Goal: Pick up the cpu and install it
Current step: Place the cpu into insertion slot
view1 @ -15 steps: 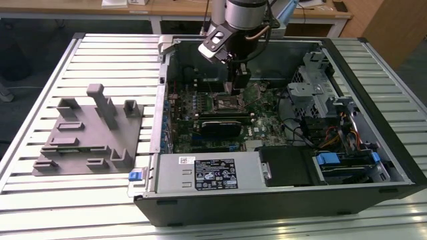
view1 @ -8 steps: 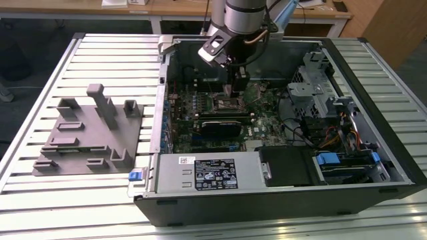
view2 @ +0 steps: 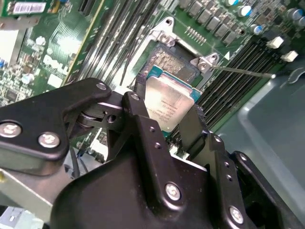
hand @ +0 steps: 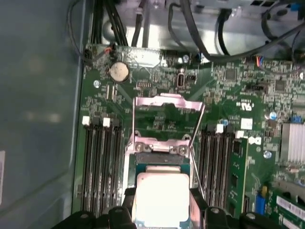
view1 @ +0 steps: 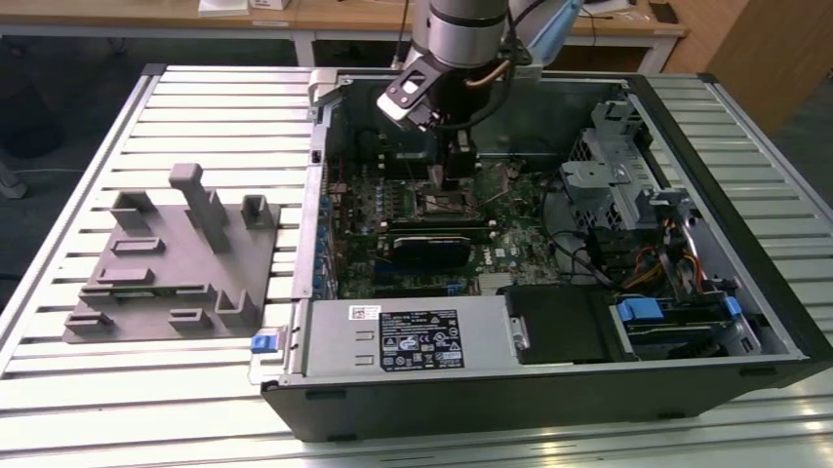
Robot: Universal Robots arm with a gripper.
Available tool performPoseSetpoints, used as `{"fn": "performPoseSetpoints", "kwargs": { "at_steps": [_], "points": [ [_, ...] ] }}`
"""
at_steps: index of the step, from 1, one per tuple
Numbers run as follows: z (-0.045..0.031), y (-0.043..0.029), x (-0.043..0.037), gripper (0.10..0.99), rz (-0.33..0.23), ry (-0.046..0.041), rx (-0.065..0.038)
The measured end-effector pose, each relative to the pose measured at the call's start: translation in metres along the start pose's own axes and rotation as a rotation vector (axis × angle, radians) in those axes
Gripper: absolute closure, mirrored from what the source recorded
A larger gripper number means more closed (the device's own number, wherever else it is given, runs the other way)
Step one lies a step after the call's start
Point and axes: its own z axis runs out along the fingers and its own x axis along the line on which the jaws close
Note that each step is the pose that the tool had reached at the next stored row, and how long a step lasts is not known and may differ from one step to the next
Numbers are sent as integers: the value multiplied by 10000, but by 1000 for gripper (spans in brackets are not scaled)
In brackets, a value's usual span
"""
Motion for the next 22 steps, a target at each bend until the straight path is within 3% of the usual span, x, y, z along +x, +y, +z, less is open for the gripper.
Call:
{"fn": "performPoseSetpoints", "kwargs": {
  "at_steps": [13, 19, 22],
  "points": [
    [210, 2, 61, 557, 90, 0, 3],
    [247, -6, 62, 557, 102, 0, -3],
    [274, -33, 64, 557, 152, -3, -65]
  ]
}}
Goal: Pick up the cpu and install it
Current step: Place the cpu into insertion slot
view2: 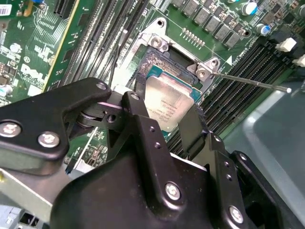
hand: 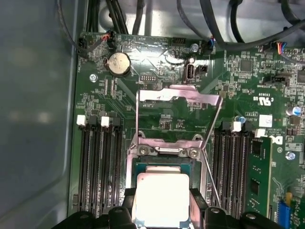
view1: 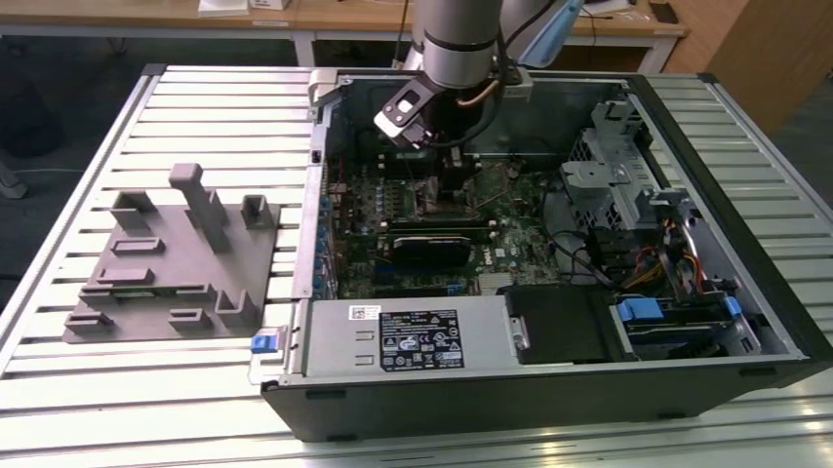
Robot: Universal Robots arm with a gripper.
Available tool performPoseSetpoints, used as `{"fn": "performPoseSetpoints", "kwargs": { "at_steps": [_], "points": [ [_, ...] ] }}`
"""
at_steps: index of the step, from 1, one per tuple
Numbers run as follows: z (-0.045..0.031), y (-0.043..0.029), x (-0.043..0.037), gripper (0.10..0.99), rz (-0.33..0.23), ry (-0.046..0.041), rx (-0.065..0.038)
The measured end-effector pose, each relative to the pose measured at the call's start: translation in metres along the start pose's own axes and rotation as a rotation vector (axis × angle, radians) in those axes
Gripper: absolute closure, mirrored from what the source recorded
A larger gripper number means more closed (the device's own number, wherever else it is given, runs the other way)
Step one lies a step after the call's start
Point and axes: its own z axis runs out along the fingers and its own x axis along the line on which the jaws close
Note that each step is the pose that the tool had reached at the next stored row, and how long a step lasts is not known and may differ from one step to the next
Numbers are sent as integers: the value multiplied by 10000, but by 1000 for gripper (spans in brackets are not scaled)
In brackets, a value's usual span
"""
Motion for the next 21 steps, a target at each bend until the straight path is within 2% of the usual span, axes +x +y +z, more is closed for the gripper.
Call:
{"fn": "performPoseSetpoints", "kwargs": {
  "at_steps": [8, 21],
  "points": [
    [79, -6, 2, 557, 67, 4, -19],
    [146, -12, -1, 557, 121, 4, -19]
  ]
}}
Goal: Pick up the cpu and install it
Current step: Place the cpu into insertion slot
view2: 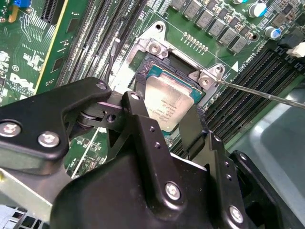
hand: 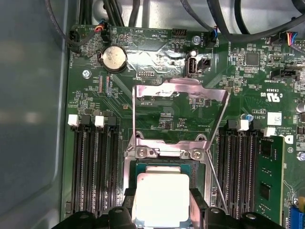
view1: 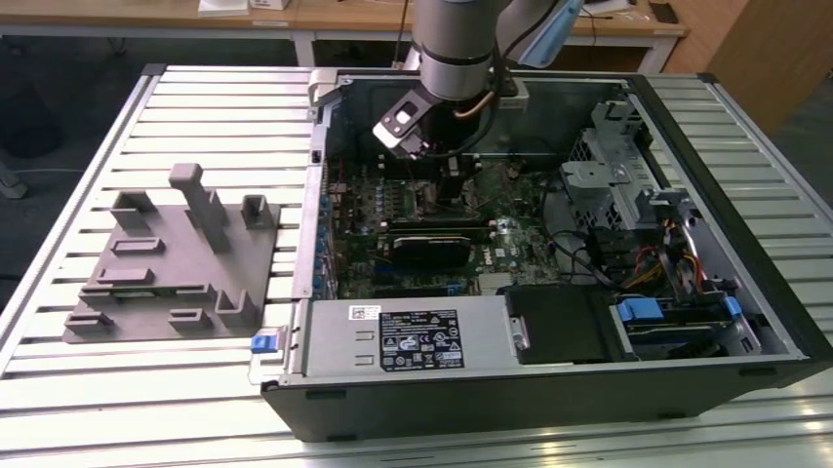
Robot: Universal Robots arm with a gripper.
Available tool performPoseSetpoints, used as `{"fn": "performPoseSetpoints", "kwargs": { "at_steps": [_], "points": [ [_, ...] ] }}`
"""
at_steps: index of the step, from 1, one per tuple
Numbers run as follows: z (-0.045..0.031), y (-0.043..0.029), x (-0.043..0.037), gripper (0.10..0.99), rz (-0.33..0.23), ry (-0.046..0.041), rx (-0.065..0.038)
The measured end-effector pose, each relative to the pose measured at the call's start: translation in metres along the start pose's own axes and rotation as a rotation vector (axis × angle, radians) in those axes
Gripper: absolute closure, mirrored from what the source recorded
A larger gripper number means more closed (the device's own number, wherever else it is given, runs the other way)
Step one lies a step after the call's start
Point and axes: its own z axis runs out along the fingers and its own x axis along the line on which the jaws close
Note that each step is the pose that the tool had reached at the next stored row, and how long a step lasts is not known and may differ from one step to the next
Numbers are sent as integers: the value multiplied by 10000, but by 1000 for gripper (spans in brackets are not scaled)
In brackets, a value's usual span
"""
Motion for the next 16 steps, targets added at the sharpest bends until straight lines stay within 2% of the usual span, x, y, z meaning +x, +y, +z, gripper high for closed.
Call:
{"fn": "performPoseSetpoints", "kwargs": {
  "at_steps": [16],
  "points": [
    [17, -13, -7, 557, 113, 0, 1]
  ]
}}
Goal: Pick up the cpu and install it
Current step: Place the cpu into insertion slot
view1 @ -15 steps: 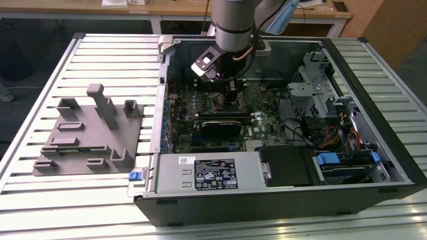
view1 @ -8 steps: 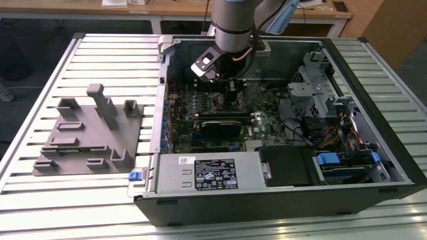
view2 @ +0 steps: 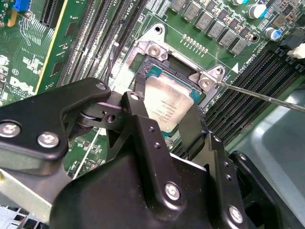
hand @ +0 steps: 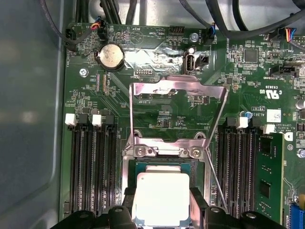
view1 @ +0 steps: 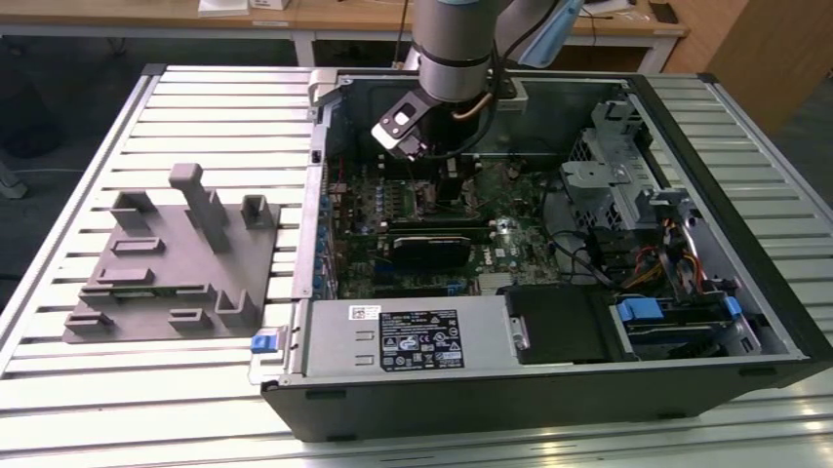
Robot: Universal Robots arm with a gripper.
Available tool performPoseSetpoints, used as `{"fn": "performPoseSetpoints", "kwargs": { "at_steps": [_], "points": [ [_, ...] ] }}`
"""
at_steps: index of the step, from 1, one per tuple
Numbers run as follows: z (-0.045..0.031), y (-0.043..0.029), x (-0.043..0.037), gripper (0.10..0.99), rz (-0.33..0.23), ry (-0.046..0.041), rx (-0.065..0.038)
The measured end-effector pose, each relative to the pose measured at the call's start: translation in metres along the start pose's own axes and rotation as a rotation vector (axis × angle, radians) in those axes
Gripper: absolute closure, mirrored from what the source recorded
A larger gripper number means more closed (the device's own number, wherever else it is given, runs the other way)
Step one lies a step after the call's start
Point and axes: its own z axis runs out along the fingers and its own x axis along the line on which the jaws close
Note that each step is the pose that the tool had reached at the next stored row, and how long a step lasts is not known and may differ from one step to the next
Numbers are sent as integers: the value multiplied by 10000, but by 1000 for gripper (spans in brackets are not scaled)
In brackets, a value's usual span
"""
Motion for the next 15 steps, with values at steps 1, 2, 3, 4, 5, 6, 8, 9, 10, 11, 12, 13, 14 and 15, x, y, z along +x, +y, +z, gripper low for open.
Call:
{"fn": "performPoseSetpoints", "kwargs": {
  "at_steps": [1, 2, 3, 4, 5, 6, 8, 9, 10, 11, 12, 13, 14, 15],
  "points": [
    [0, 0, 0, 557, 11, 0, 0],
    [-1, 0, -2, 557, 23, 0, 1],
    [-1, 0, -5, 557, 35, 1, 1],
    [-1, 0, -5, 557, 50, 1, 2],
    [-2, 0, -5, 557, 62, 1, 2],
    [-5, 0, -5, 557, 66, 3, 1],
    [-20, 0, -6, 557, 68, 9, 1],
    [-29, 0, -6, 557, 68, 11, 2],
    [-35, 0, -6, 557, 68, 17, 2],
    [-36, 1, -7, 557, 70, 22, 0],
    [-36, 1, -13, 557, 74, 21, 1],
    [-36, 1, -22, 557, 84, 21, 2],
    [-36, 0, -32, 557, 99, 21, 3],
    [-35, 0, -42, 557, 115, 22, 3]
  ]
}}
